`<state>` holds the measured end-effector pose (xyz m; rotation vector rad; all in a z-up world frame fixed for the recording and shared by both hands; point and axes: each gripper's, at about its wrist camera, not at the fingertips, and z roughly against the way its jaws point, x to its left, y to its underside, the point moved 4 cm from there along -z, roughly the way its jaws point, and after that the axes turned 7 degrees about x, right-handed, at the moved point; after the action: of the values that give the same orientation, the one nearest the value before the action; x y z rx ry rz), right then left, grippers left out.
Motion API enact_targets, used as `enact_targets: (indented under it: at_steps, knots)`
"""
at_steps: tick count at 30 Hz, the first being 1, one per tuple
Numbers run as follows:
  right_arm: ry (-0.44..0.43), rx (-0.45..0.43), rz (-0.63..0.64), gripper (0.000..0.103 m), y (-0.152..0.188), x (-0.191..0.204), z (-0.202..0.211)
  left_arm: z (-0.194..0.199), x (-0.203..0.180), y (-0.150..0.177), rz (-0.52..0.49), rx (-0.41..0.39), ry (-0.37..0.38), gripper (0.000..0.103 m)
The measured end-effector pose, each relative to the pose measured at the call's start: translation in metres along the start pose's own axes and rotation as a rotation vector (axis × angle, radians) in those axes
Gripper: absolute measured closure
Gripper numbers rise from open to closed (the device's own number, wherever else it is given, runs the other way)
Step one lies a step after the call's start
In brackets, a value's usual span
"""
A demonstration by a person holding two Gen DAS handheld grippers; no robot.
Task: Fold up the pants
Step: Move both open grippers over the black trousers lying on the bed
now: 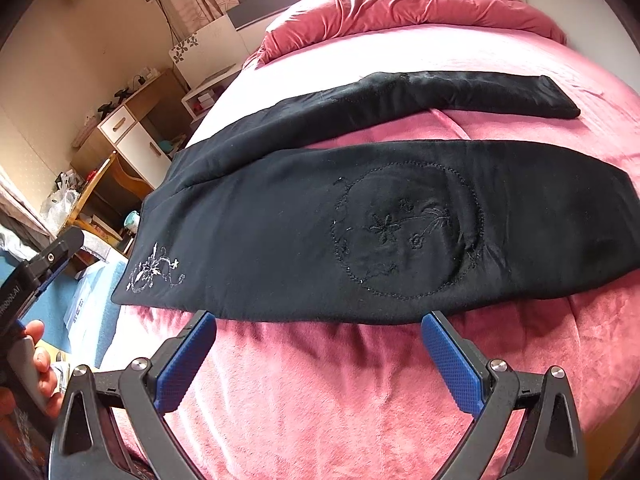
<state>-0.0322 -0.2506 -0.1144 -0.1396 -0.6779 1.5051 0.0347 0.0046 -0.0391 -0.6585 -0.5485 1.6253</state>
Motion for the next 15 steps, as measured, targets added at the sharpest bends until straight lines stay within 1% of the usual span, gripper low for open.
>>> enact_targets:
  at_steps: [15]
  knots:
    - [-0.002, 0.005, -0.026, 0.0, 0.0019, -0.0069, -0.0001, 0.0, 0.0045, 0.0016, 0.005, 0.016, 0.0, 0.017]
